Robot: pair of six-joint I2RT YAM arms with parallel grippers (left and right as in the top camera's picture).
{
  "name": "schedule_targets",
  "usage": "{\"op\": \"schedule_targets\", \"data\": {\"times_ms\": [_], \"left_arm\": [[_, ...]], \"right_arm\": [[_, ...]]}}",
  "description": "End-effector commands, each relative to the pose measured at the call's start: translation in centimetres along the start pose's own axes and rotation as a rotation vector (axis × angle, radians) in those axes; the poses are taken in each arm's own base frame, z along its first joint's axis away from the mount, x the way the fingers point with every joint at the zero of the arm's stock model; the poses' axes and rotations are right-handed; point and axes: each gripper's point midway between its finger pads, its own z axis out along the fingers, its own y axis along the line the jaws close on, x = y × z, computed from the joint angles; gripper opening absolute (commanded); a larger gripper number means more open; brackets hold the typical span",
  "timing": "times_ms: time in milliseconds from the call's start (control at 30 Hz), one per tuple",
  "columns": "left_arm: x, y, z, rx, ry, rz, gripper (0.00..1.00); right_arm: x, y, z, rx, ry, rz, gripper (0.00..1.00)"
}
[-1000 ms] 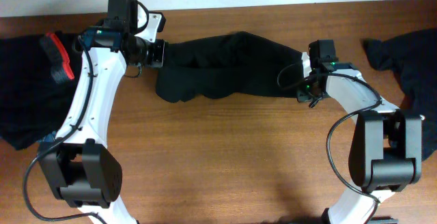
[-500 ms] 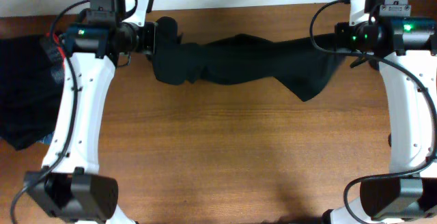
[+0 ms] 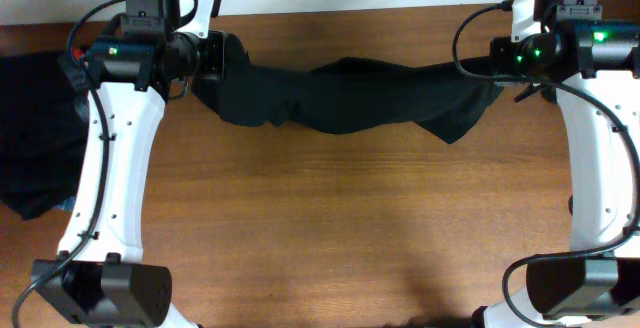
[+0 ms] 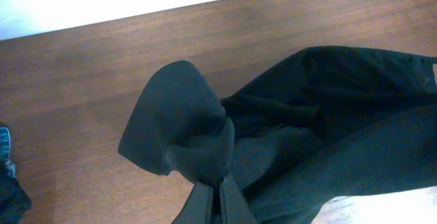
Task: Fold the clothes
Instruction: 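Lift the black shirt with both grippers and stretch it between them, then swing the shirt forward and lay it flat on the table with both grippers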
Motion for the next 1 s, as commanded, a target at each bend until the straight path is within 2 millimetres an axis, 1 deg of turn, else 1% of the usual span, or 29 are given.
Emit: {"op": "schedule_targets", "data": {"times_ms": [0, 100, 167, 233, 267, 300, 333, 367, 400, 433, 467, 500, 533, 567, 600, 667, 733, 767, 800, 867, 933, 967], "left_arm": [[-1.5, -0.2, -2.6, -0.014, -0.069, 0.011, 0.00], [-1.9, -0.4, -3.7, -0.016, -0.093, 0.014, 0.00], [-2.2, -0.5, -4.8, -0.017, -0.117, 0.018, 0.00], [-2.6, -0.8, -6.5, -0.020, -0.151, 0.023, 0.00], [-2.9, -0.9, -7.6, -0.021, -0.176, 0.027, 0.00], [-3.2, -1.2, -9.1, -0.024, -0.209, 0.032, 0.00], [-3.5, -1.2, -10.1, -0.030, -0.231, 0.035, 0.00], [-3.9, -1.1, -12.4, -0.057, -0.282, 0.039, 0.00], [-4.1, -1.1, -13.6, -0.072, -0.308, 0.041, 0.00], [-4.5, -1.1, -15.2, -0.085, -0.348, 0.044, 0.00], [-4.7, -1.2, -16.3, -0.095, -0.376, 0.046, 0.00], [-4.9, -1.2, -17.9, -0.106, -0.417, 0.050, 0.00], [-5.2, -1.6, -20.0, -0.109, -0.471, 0.055, 0.00], [-5.3, -1.7, -20.8, -0.110, -0.493, 0.058, 0.00], [-5.5, -1.9, -22.6, -0.109, -0.538, 0.050, 0.00], [-5.7, -2.2, -24.5, -0.108, -0.591, 0.044, 0.00], [-5.9, -2.4, -25.4, -0.109, -0.620, 0.047, 0.00], [-6.0, -2.4, -25.4, -0.110, -0.623, 0.048, 0.00], [-6.0, -2.3, -25.0, -0.110, -0.616, 0.047, 0.00], [-6.2, -2.0, -23.4, -0.108, -0.583, 0.043, 0.00], [-6.4, -1.6, -20.9, -0.106, -0.531, 0.037, 0.00], [-6.4, -1.4, -19.2, -0.104, -0.497, 0.033, 0.00]], "right_arm": [[-1.0, -0.3, -1.7, 0.000, -0.054, 0.008, 0.04], [-1.5, -0.4, -3.3, 0.003, -0.095, 0.011, 0.04], [-1.6, -0.5, -4.7, 0.005, -0.123, 0.013, 0.04], [-1.7, -0.4, -6.5, -0.002, -0.153, 0.013, 0.04], [-1.8, -0.3, -7.6, -0.010, -0.171, 0.013, 0.04], [-1.9, -0.5, -9.7, -0.007, -0.210, 0.015, 0.04], [-2.0, -0.5, -10.6, -0.005, -0.229, 0.016, 0.04], [-2.2, -0.7, -12.7, -0.002, -0.275, 0.018, 0.04], [-2.3, -0.7, -13.7, 0.000, -0.299, 0.019, 0.04], [-2.5, -0.8, -15.4, 0.003, -0.340, 0.021, 0.04], [-2.6, -0.9, -16.3, 0.005, -0.364, 0.022, 0.04], [-2.7, -1.0, -17.9, 0.008, -0.405, 0.024, 0.04], [-2.7, -1.1, -19.6, 0.012, -0.448, 0.026, 0.04], [-2.8, -1.1, -20.5, 0.014, -0.472, 0.027, 0.04], [-2.8, -1.2, -21.8, 0.017, -0.506, 0.028, 0.04], [-2.9, -1.3, -23.6, 0.021, -0.554, 0.030, 0.04], [-3.2, -1.5, -24.5, 0.027, -0.587, 0.032, 0.04], [-3.5, -1.5, -24.5, 0.028, -0.595, 0.033, 0.04], [-3.7, -1.5, -24.2, 0.027, -0.591, 0.033, 0.04], [-4.3, -1.4, -22.6, 0.024, -0.557, 0.031, 0.04], [-4.9, -1.4, -20.3, 0.020, -0.504, 0.028, 0.04], [-5.2, -1.3, -18.7, 0.017, -0.467, 0.027, 0.04]]}}
